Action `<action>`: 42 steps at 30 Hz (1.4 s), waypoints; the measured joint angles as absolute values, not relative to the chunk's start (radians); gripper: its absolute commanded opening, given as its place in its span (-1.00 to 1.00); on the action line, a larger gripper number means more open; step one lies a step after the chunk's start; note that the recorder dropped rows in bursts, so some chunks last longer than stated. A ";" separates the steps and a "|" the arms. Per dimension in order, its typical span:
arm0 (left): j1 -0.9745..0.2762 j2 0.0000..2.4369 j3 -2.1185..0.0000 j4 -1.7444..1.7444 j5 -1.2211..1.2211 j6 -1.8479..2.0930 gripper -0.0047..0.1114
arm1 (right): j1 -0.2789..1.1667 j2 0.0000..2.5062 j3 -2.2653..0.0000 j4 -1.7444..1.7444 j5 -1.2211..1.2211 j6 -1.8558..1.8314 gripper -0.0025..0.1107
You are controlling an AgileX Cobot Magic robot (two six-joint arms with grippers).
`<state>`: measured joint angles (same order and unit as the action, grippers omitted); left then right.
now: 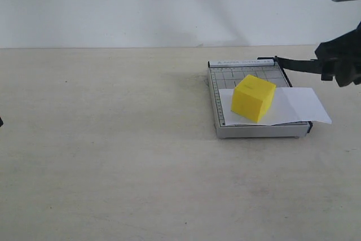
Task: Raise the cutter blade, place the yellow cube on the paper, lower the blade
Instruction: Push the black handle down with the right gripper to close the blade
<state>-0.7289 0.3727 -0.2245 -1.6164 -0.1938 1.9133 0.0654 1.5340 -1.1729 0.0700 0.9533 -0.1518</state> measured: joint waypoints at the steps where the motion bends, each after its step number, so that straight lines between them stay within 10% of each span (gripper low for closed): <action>1: -0.729 0.373 -0.225 -1.616 -0.194 1.913 -0.84 | 0.064 1.532 -1.146 0.075 0.937 -0.153 -0.96; 42: -0.729 0.373 -0.225 -1.616 -0.196 1.923 -0.84 | 0.065 1.536 -0.601 0.239 0.301 -0.202 -0.96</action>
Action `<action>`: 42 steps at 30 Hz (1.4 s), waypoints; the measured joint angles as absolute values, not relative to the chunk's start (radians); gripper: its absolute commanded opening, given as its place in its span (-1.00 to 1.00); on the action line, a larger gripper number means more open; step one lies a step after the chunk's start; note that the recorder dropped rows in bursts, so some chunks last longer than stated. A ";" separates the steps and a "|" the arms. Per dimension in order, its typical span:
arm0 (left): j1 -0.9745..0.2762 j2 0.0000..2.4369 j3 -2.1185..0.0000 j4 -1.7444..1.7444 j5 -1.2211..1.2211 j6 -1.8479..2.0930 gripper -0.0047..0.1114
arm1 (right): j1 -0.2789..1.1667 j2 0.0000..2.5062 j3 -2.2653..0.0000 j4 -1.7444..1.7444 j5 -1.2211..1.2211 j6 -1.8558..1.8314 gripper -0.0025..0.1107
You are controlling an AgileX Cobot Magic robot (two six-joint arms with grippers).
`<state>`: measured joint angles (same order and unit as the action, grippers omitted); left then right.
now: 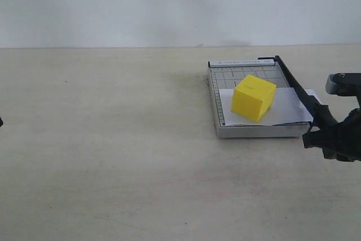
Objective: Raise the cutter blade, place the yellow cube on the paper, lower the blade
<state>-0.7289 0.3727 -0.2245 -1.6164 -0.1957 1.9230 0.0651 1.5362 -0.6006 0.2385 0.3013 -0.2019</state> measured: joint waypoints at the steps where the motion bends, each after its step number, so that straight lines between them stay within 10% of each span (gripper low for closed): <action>1: -0.729 0.373 -0.225 -1.616 -0.196 1.923 -0.84 | 0.065 1.536 -0.598 0.239 0.297 -0.202 -0.96; 21: -0.729 0.373 -0.177 -1.614 -0.202 1.904 -0.84 | 0.069 1.653 -0.589 0.239 0.231 -0.228 -0.91; 28: -0.729 0.373 -0.177 -1.614 -0.211 1.904 -0.84 | 0.069 1.640 -0.568 0.232 0.271 -0.269 0.24; 42: -0.729 0.373 -0.177 -1.614 -0.221 1.904 -0.84 | 0.069 1.314 -0.568 0.254 0.196 -0.284 -0.96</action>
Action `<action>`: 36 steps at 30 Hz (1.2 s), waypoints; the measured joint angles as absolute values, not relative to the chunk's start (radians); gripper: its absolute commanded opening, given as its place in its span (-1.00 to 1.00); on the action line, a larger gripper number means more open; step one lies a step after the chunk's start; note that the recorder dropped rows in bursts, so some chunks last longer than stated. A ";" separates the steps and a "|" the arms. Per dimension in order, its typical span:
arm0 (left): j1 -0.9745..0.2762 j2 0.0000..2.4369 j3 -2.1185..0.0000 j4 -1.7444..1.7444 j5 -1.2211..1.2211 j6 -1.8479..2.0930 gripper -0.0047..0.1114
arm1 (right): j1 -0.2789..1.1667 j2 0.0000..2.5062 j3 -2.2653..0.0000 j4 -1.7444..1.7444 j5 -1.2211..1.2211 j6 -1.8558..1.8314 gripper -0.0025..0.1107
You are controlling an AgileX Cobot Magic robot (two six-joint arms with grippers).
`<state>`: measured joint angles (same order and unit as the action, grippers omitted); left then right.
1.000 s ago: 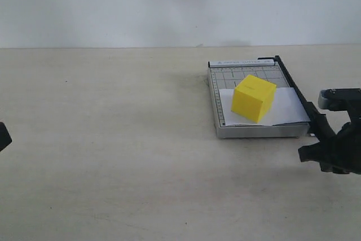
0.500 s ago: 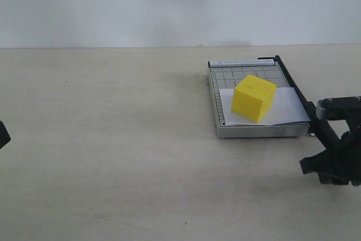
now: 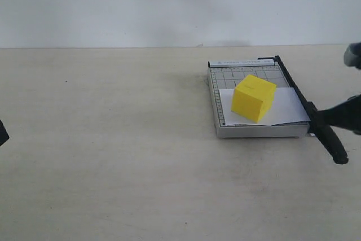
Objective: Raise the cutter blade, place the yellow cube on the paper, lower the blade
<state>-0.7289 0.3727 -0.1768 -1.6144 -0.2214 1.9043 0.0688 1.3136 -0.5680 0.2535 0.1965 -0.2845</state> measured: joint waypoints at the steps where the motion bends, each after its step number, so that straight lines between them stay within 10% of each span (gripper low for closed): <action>1: -0.729 0.373 -0.177 -1.614 -0.221 1.904 -0.84 | 0.069 1.271 -0.566 0.258 0.195 -0.285 -0.96; 21: -0.729 0.373 -0.177 -1.614 -0.221 1.904 -0.84 | 0.069 0.420 -0.275 0.280 0.099 -0.320 -0.96; 36: -0.729 0.373 -0.177 -1.614 -0.221 1.904 -0.84 | 0.069 0.294 -0.258 0.280 0.083 -0.246 -0.96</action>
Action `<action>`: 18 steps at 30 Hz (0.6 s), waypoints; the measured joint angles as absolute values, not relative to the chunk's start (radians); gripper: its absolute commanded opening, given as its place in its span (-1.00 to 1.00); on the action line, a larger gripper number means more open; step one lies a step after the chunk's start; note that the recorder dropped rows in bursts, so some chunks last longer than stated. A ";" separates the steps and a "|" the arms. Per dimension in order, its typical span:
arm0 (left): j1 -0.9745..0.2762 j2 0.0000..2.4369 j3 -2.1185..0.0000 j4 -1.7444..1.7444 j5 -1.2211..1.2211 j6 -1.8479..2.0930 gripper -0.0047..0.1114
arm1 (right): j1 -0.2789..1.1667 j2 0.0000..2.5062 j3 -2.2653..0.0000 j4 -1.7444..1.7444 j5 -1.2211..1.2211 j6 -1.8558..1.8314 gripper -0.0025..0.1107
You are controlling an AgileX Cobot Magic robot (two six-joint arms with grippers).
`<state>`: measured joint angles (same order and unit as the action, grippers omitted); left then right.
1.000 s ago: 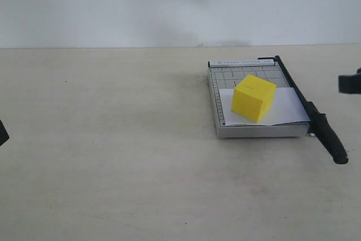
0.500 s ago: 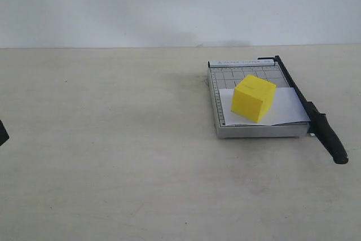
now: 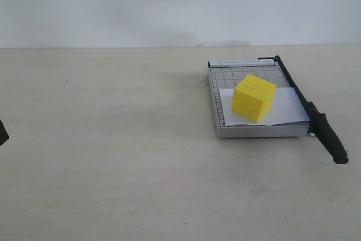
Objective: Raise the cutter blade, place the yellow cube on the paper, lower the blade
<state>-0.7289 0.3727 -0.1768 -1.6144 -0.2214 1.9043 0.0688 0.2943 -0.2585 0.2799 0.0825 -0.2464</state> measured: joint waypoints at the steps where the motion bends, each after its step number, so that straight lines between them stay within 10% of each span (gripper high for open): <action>1: -0.729 0.373 -0.177 -1.614 -0.221 1.904 -0.84 | 0.069 0.294 -0.258 0.280 0.083 -0.246 -0.96; 18: -0.729 0.297 -0.172 -1.614 -0.221 1.904 -0.84 | 0.069 0.200 -0.206 0.280 0.041 -0.235 -0.96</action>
